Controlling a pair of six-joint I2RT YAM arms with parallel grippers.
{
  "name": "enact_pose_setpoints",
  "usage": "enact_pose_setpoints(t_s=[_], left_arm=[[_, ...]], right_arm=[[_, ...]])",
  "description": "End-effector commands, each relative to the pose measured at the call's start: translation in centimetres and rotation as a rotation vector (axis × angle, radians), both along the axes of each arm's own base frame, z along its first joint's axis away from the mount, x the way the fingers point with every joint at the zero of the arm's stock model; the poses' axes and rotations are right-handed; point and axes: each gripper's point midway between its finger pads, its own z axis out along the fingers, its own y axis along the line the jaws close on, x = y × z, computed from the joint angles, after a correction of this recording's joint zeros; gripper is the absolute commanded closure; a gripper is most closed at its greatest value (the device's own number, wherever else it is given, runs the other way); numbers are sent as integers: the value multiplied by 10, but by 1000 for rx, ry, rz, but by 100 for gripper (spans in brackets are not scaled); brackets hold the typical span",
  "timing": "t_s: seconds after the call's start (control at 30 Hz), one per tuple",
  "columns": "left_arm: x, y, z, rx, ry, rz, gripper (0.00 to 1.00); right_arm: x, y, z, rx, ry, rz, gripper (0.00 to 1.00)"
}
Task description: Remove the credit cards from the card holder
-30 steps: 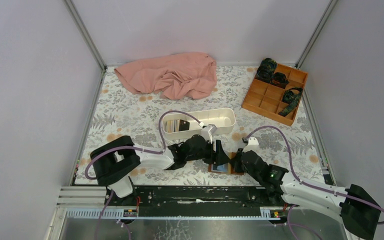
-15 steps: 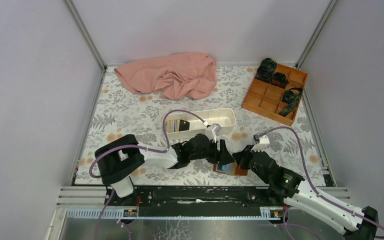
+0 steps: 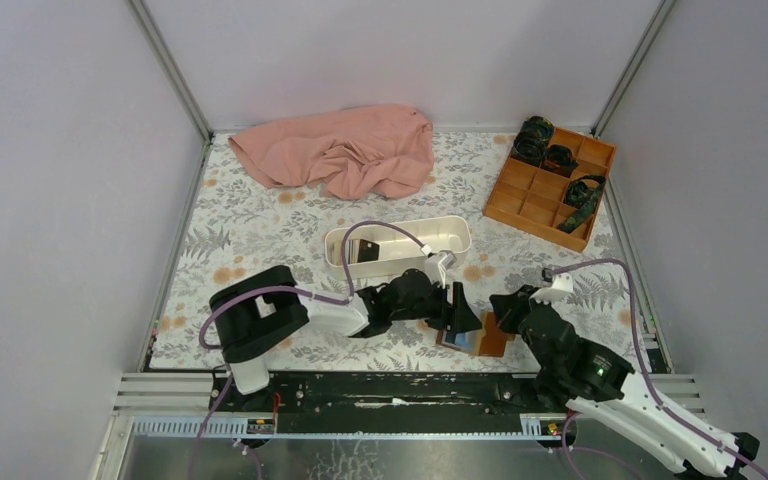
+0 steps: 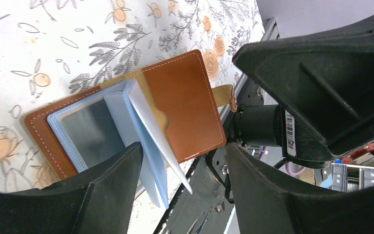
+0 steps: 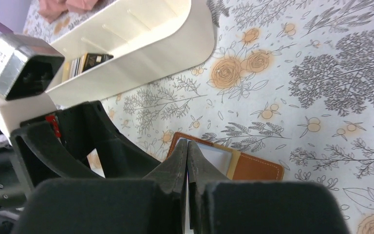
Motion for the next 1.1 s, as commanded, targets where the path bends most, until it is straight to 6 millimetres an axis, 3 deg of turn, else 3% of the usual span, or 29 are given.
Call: enact_pose_setpoints(t_s=[0.0, 0.2, 0.43, 0.7, 0.77, 0.97, 1.07], left_arm=[[-7, -24, 29, -113, -20, -52, 30], [-10, -29, 30, -119, -14, -58, 31], [-9, -31, 26, -126, -4, -50, 33], [-10, -31, 23, -122, -4, -50, 33], [-10, -30, 23, -121, -2, -53, 33], [-11, -28, 24, -124, -8, -52, 33], [-9, -26, 24, -124, -16, -42, 33]], right_arm=[[5, -20, 20, 26, -54, -97, 96], [0, -9, -1, -55, 51, -47, 93], [4, -12, -17, -211, 165, -96, 86], [-14, 5, -53, -118, 276, -35, 73], [-16, 10, -53, -96, 285, -12, 66], [-19, 11, -59, -91, 314, -24, 65], [-28, 21, -72, -87, 380, 28, 65]])
